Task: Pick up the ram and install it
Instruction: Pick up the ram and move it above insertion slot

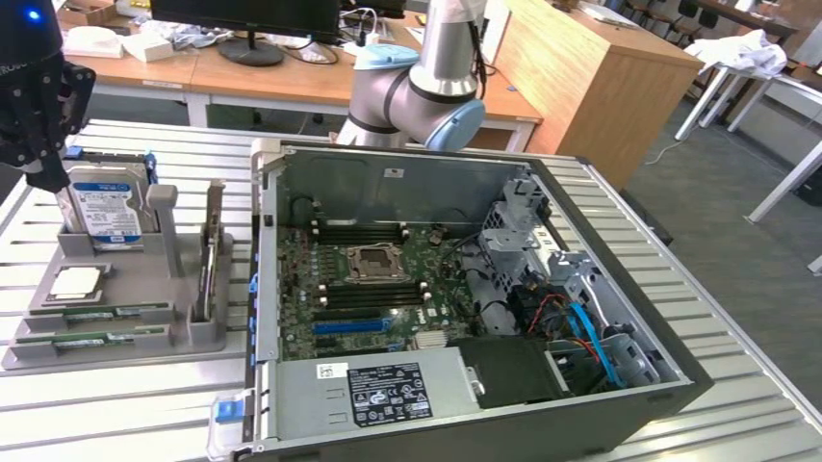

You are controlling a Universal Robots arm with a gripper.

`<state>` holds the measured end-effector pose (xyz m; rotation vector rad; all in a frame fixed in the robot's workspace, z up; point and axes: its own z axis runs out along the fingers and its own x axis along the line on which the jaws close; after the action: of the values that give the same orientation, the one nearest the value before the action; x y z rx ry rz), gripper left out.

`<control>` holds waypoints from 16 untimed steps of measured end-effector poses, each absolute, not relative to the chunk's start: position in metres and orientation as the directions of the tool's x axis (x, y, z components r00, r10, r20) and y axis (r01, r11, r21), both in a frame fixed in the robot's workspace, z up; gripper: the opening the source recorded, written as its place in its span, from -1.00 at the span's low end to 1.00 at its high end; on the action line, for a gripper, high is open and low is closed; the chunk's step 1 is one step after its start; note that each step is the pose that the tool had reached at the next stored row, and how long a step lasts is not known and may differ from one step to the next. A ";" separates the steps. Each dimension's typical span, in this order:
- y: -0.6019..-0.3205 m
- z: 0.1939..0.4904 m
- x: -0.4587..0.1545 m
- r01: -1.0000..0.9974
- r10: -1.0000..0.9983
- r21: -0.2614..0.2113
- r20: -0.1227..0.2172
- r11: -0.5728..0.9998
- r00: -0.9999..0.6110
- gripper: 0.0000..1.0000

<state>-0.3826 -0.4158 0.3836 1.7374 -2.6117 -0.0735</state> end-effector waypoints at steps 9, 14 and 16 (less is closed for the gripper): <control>-0.416 0.383 -0.383 -0.965 -0.965 0.041 -0.023 0.260 -0.262 -0.80; -0.416 0.382 -0.383 -0.981 -0.981 0.041 -0.023 0.190 -0.191 -0.80; -0.416 0.382 -0.383 -0.986 -0.986 0.041 -0.023 0.163 -0.164 -0.80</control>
<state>-0.3826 -0.4158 0.3821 2.0252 -2.3885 -0.0722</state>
